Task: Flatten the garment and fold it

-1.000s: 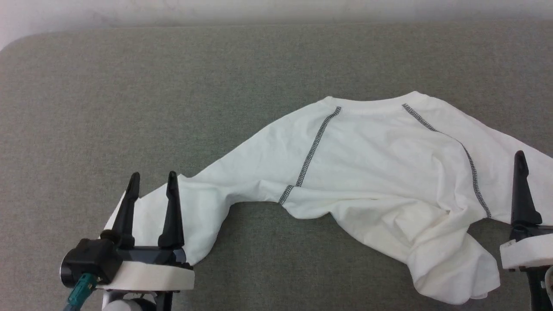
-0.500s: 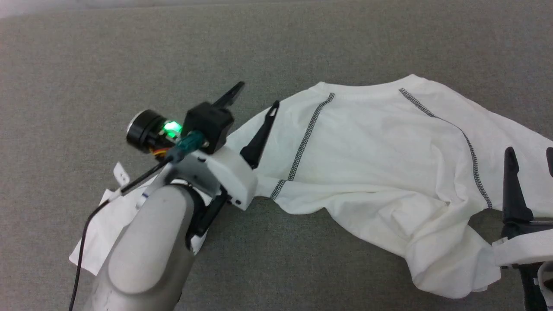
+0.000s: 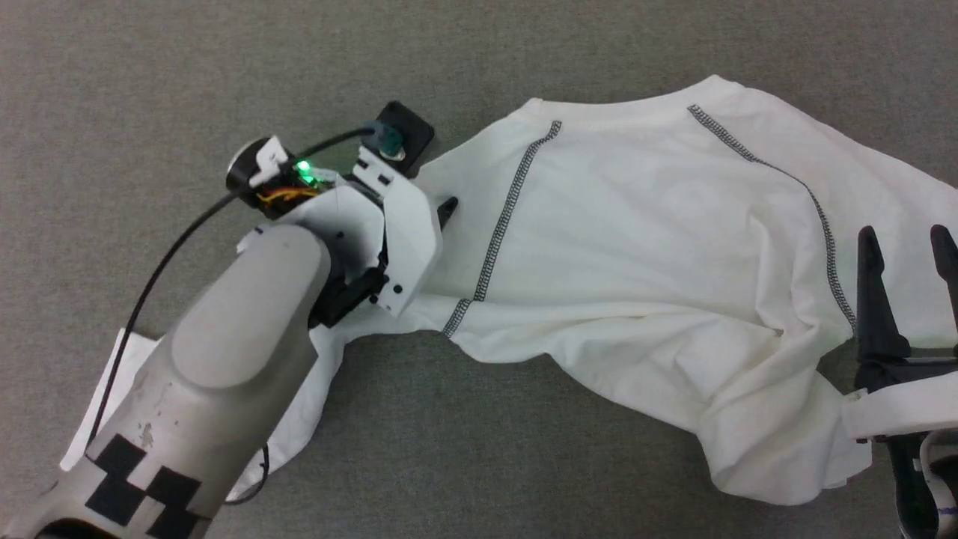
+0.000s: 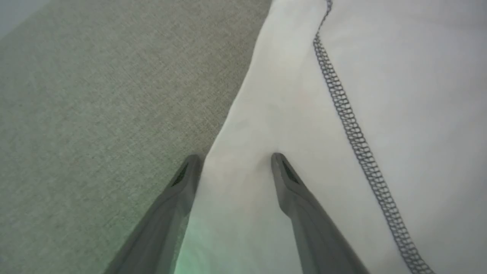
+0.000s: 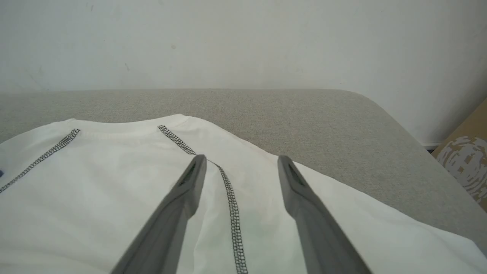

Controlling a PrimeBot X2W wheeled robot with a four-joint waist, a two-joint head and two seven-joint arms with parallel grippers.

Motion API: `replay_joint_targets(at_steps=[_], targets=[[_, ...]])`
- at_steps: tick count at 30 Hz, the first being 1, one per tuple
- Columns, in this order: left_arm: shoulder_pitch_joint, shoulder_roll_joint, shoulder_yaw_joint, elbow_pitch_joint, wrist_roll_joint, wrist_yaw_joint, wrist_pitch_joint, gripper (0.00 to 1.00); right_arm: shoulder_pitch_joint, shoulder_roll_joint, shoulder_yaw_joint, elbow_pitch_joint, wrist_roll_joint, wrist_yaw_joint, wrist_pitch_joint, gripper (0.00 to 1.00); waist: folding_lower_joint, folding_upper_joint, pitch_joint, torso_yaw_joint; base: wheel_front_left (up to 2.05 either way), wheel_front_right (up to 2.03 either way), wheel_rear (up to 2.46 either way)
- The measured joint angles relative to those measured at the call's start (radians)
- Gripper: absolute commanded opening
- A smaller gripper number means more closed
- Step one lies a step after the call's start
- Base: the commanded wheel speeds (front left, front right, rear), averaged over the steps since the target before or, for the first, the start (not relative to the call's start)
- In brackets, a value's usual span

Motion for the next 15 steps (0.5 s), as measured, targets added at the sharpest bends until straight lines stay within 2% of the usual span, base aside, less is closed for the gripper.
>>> replay_joint_targets(at_steps=[4, 5, 6, 10, 15], targets=[[-0.060, 0.001, -0.011, 0.012, -0.058, -0.006, 0.145, 1.00, -0.005, 0.000, -0.002, 0.000, 0.002, 0.000, 0.000, 1.00, -0.0002, 0.0000, 0.026, -0.015, 0.00, 0.00, 0.00], [-0.072, 0.002, -0.014, 0.008, -0.081, -0.006, 0.180, 0.46, -0.005, 0.000, -0.002, 0.001, 0.002, 0.000, 0.000, 1.00, -0.0002, 0.0000, 0.031, -0.019, 0.00, 0.00, 0.00], [-0.077, 0.005, -0.013, 0.000, -0.109, -0.006, 0.207, 0.00, -0.006, 0.000, -0.001, 0.002, 0.003, 0.000, -0.001, 1.00, -0.0003, 0.0000, 0.035, -0.021, 0.00, 0.00, 0.00], [-0.074, 0.020, -0.010, -0.045, -0.184, -0.005, 0.239, 0.00, -0.009, 0.000, -0.009, 0.007, 0.005, 0.000, -0.001, 1.00, 0.0000, 0.0000, 0.044, -0.021, 0.00, 0.00, 0.00], [-0.021, 0.026, -0.012, -0.077, -0.164, -0.002, 0.104, 0.00, -0.024, 0.000, -0.008, 0.009, -0.001, 0.000, 0.000, 1.00, 0.0003, 0.0000, 0.023, -0.004, 0.00, 0.00, 0.00]])
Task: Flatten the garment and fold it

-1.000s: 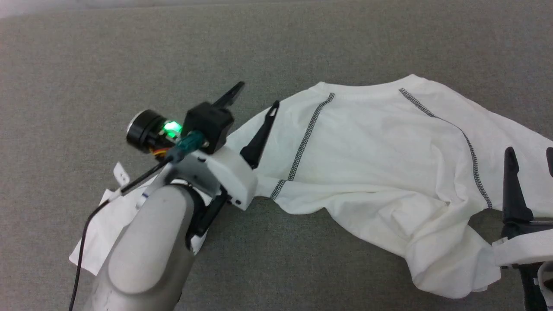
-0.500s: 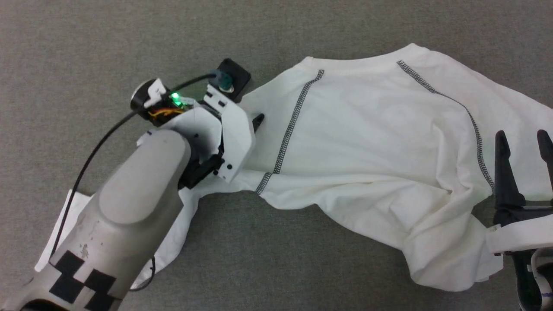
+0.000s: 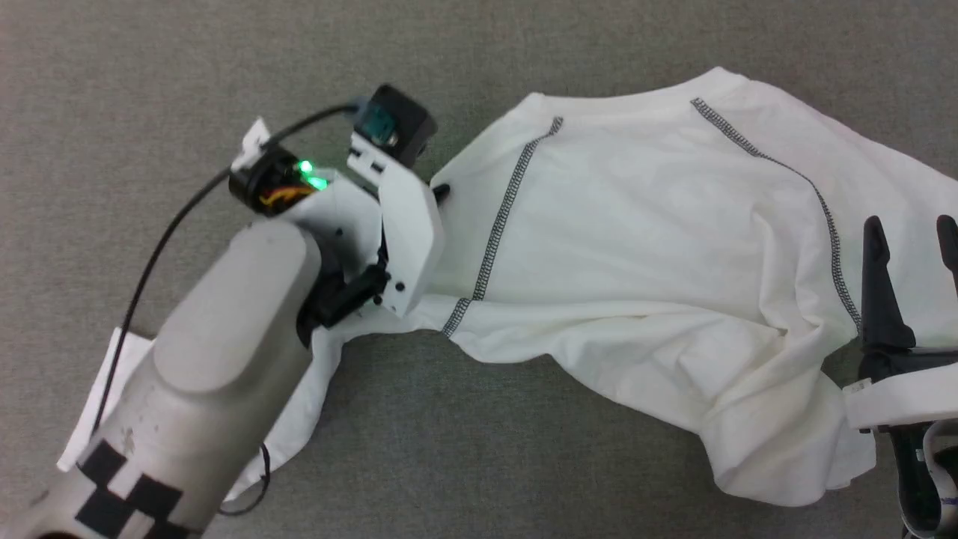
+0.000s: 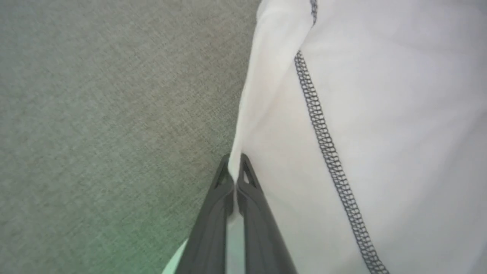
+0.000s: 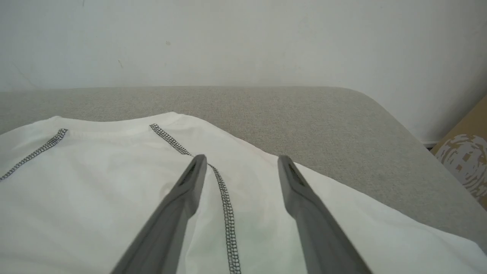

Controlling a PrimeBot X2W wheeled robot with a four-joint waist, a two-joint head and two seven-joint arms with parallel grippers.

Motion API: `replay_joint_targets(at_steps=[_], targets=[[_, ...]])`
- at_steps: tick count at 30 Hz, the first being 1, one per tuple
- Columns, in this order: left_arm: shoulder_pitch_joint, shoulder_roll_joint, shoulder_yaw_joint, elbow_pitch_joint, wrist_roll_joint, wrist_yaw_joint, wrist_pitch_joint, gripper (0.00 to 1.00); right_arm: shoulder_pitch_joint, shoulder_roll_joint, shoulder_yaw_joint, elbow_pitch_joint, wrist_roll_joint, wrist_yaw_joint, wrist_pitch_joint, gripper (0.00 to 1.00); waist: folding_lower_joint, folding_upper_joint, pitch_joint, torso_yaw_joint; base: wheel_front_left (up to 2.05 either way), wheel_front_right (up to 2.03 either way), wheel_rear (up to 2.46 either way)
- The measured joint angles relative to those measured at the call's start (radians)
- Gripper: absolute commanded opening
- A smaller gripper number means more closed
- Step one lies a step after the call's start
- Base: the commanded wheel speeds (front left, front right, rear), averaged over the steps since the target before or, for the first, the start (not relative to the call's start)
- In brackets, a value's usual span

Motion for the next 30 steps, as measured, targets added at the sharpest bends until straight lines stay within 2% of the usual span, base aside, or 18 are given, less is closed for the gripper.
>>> replay_joint_targets(at_steps=[7, 14, 18, 22, 26, 30], targets=[[0.192, 0.016, 0.060, -0.102, -0.032, 0.047, -0.203, 0.00, -0.001, 0.000, 0.006, 0.005, -0.002, 0.000, 0.002, 1.00, -0.0001, 0.0000, -0.064, 0.027, 0.00, 0.00, 0.00], [0.487, 0.107, 0.181, -0.277, -0.093, 0.170, -0.325, 0.00, 0.026, 0.000, 0.007, 0.008, 0.000, 0.000, 0.014, 1.00, -0.0004, 0.0000, -0.116, 0.053, 0.00, 0.00, 0.00], [0.563, 0.121, 0.193, -0.350, -0.107, 0.190, -0.343, 0.00, 0.018, 0.000, 0.043, 0.007, -0.014, 0.000, 0.072, 1.00, -0.0004, 0.0000, -0.120, 0.074, 0.00, 0.00, 0.00], [0.561, 0.121, 0.195, -0.384, -0.107, 0.191, -0.351, 0.00, -0.051, -0.008, 0.109, 0.013, -0.039, 0.000, 0.206, 1.00, -0.0003, -0.0001, -0.105, 0.085, 0.00, 0.00, 0.00], [0.529, 0.118, 0.188, -0.396, -0.100, 0.190, -0.352, 0.00, -0.162, -0.124, 0.195, 0.044, -0.009, 0.000, 0.372, 1.00, -0.0003, 0.0000, -0.079, 0.087, 0.00, 0.00, 0.00], [0.485, 0.113, 0.178, -0.401, -0.094, 0.181, -0.352, 0.00, -0.267, -0.268, 0.272, 0.083, 0.048, -0.001, 0.553, 1.00, -0.0002, 0.0000, -0.044, 0.091, 0.00, 0.00, 0.00]])
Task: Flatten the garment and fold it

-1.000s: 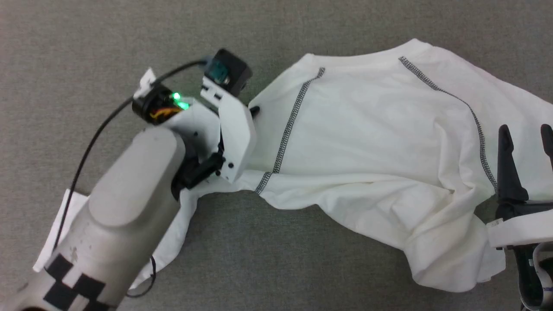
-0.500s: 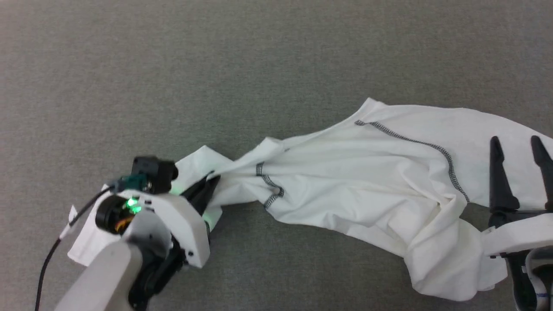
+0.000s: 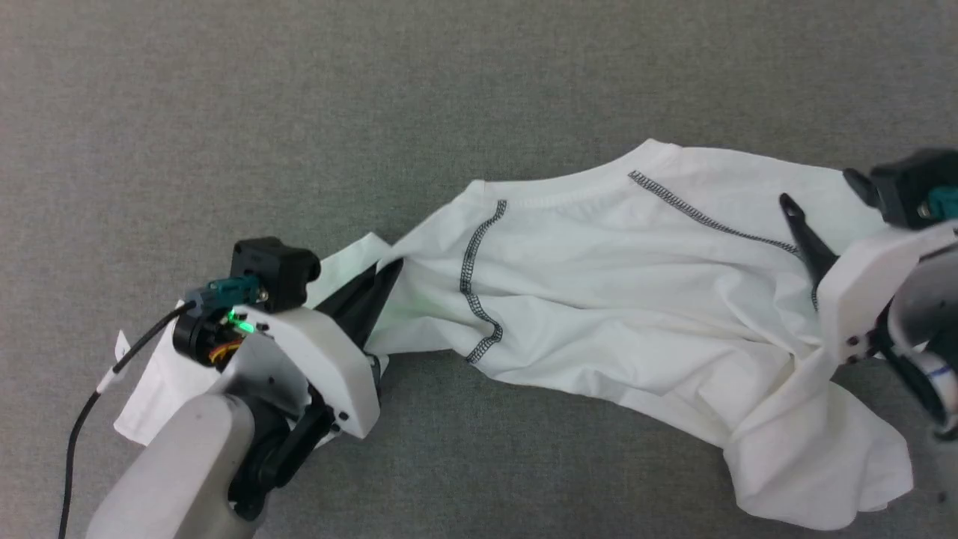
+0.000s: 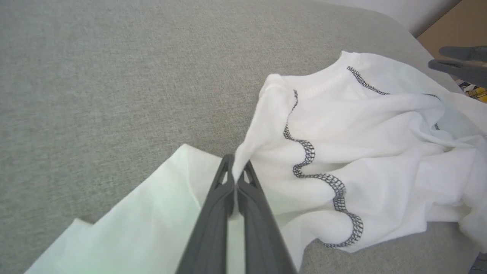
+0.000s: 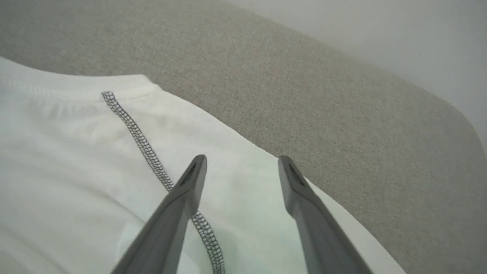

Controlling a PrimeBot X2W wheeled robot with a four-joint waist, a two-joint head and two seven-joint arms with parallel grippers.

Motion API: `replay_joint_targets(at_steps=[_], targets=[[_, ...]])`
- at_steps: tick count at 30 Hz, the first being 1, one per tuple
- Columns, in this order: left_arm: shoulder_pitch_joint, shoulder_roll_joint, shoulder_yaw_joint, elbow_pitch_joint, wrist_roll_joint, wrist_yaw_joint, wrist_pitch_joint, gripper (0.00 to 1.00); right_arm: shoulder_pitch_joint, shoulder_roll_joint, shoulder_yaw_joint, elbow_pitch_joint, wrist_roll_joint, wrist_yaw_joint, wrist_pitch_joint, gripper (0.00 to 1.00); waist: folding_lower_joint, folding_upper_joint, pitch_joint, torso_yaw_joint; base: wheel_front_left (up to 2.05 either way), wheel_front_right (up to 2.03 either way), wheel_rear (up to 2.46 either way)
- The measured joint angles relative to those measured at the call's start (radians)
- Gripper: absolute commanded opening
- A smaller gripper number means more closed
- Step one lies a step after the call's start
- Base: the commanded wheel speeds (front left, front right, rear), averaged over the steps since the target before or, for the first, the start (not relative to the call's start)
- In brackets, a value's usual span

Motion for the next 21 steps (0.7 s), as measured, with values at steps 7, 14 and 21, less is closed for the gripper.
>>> replay_joint_targets(at_steps=[7, 14, 21], targets=[[-0.049, -0.011, -0.017, -0.006, 0.018, -0.018, -0.001, 0.00, -0.151, -0.196, 0.132, 0.041, 0.141, 0.000, 0.201, 1.00, 0.0001, 0.0000, 0.066, 0.017, 0.00, 0.00, 0.00], [-0.077, -0.019, -0.031, -0.010, 0.032, -0.028, -0.009, 0.00, -0.258, -0.327, 0.260, 0.085, 0.253, -0.001, 0.240, 1.00, 0.0000, 0.0000, 0.112, 0.055, 0.00, 0.00, 0.00], [-0.089, -0.021, -0.038, -0.021, 0.040, -0.034, -0.009, 0.00, -0.342, -0.388, 0.335, 0.137, 0.341, -0.001, 0.252, 0.37, -0.0002, 0.0000, 0.137, 0.088, 0.00, 0.00, 0.00]])
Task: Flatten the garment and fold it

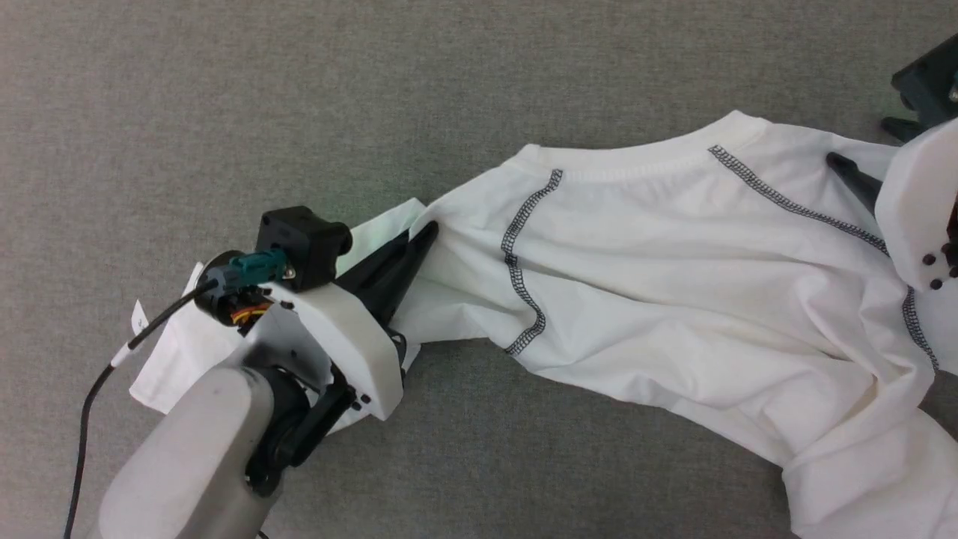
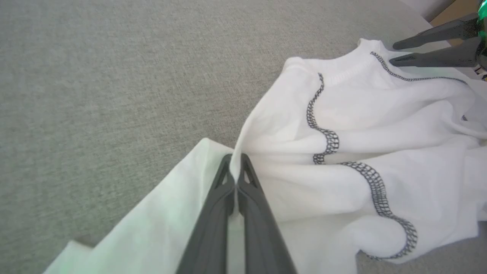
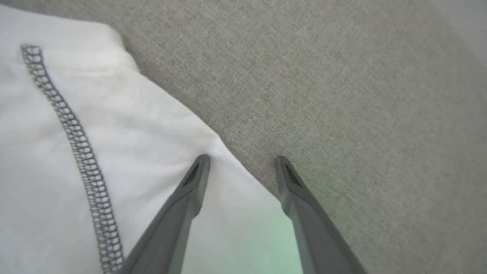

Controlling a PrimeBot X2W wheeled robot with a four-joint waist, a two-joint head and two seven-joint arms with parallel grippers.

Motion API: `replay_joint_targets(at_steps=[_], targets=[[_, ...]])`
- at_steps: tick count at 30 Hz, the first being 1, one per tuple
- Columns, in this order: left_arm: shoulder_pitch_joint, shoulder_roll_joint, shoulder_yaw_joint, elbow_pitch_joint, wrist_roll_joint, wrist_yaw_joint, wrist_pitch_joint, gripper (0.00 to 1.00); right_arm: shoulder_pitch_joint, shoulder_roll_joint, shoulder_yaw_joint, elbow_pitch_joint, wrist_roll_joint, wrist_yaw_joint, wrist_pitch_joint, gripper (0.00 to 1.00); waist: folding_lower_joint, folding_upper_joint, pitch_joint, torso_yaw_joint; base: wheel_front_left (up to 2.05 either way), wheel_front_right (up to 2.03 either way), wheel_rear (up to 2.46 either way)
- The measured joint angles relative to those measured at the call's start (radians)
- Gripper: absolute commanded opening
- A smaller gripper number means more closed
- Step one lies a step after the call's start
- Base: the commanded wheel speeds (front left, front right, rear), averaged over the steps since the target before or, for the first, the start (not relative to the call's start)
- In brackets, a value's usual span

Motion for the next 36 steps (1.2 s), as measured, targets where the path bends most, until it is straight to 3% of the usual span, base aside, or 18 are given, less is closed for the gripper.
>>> replay_joint_targets(at_steps=[1, 2, 8, 18, 27, 31, 36], targets=[[0.000, 0.000, 0.000, 0.000, 0.000, 0.000, 0.000, 0.00, -0.005, 0.002, -0.001, 0.008, 0.013, 0.000, 0.010, 0.02, 0.0000, 0.0000, 0.001, 0.002, 0.00, 0.00, 0.00], [0.000, 0.000, 0.000, 0.000, 0.000, 0.000, 0.000, 0.00, -0.010, 0.004, 0.000, 0.012, 0.024, 0.000, 0.021, 0.00, 0.0000, 0.0000, 0.002, 0.004, 0.00, 0.00, 0.00], [0.000, 0.000, 0.008, 0.010, -0.004, 0.003, -0.011, 0.00, -0.008, 0.035, -0.001, 0.031, 0.018, 0.000, -0.018, 0.00, 0.0002, 0.0000, -0.021, -0.003, 0.00, 0.00, 0.00], [0.036, 0.004, 0.061, 0.014, -0.003, 0.036, -0.120, 0.00, 0.098, 0.159, -0.087, 0.004, -0.006, 0.000, -0.297, 0.00, 0.0002, -0.0001, -0.141, -0.033, 0.00, 0.00, 0.00], [0.038, 0.005, 0.184, -0.060, 0.023, 0.112, -0.281, 0.00, 0.177, 0.254, -0.188, -0.119, -0.100, 0.000, -0.474, 0.00, 0.0000, 0.0000, -0.290, -0.070, 0.00, 0.00, 0.00], [-0.008, 0.021, 0.221, -0.092, 0.056, 0.135, -0.298, 0.00, 0.175, 0.288, -0.211, -0.182, -0.157, 0.000, -0.508, 0.00, 0.0000, 0.0000, -0.348, -0.090, 0.00, 0.00, 0.00], [-0.079, 0.050, 0.226, -0.133, 0.062, 0.137, -0.239, 0.00, 0.160, 0.317, -0.215, -0.255, -0.182, 0.000, -0.492, 0.00, -0.0002, 0.0000, -0.402, -0.116, 0.00, 0.00, 0.00]])
